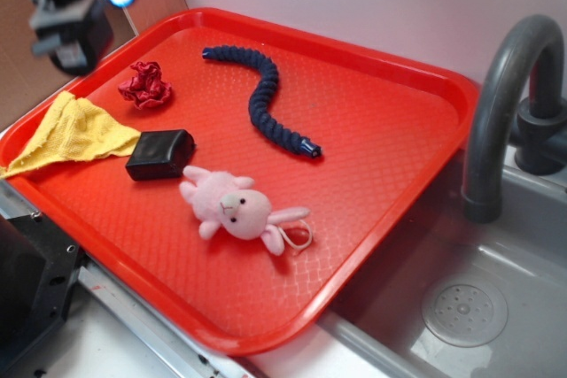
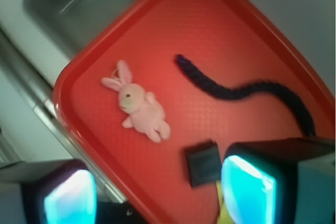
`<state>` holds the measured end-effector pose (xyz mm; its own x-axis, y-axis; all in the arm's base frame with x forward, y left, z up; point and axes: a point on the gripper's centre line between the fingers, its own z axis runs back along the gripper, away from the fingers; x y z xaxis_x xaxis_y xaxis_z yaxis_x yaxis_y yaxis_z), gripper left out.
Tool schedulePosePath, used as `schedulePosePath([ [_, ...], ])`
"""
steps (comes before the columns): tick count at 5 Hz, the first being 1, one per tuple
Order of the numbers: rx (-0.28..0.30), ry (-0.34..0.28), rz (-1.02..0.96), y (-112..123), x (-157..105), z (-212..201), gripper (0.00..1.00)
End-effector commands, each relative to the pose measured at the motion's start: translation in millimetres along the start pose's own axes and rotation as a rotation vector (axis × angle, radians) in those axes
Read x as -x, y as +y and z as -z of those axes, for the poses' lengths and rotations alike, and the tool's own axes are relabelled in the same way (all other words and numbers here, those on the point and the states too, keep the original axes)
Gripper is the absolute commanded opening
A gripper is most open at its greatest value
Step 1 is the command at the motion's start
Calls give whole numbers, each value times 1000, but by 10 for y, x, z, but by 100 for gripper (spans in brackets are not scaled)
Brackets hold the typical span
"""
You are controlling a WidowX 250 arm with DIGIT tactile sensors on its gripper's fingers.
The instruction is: Grab the pink bunny.
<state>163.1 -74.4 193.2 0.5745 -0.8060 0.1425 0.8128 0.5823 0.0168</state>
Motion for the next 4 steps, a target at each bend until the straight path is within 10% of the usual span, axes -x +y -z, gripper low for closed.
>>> schedulePosePath([
  [1, -49, 87, 379, -189, -14, 242, 100],
  [4, -55, 168, 396, -43, -109, 726, 100],
])
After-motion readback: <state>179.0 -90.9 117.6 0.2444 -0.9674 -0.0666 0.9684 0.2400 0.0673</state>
